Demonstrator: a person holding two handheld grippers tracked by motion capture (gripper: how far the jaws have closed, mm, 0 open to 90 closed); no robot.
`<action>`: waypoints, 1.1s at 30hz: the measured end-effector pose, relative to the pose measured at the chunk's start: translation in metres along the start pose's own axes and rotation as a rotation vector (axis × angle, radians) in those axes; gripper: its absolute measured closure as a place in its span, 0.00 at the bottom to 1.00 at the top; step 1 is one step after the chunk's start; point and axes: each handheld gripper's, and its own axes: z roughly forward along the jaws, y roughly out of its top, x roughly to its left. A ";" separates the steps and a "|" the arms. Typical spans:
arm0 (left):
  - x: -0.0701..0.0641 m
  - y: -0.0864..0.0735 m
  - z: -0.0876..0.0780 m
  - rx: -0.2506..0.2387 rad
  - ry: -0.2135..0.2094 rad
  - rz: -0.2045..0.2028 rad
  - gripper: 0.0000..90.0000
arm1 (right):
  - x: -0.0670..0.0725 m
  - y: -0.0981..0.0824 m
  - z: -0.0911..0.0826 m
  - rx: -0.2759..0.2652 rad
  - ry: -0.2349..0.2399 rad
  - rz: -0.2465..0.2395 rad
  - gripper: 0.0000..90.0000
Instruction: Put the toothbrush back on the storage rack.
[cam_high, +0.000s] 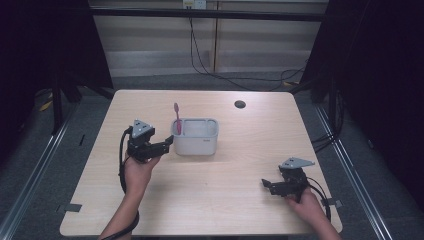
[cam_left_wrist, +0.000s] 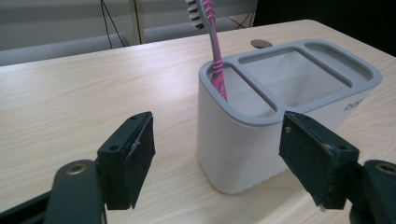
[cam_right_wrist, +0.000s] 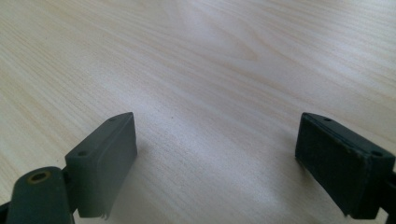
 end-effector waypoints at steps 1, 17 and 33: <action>0.000 -0.001 0.000 0.002 -0.001 0.003 0.29 | 0.000 0.000 0.000 -0.001 0.000 -0.002 0.13; 0.013 -0.017 -0.005 0.057 -0.048 0.065 0.26 | 0.000 0.000 0.000 0.002 -0.001 0.003 0.13; 0.022 -0.027 -0.005 0.082 -0.071 0.048 0.23 | 0.000 0.000 0.000 0.002 -0.001 0.003 0.13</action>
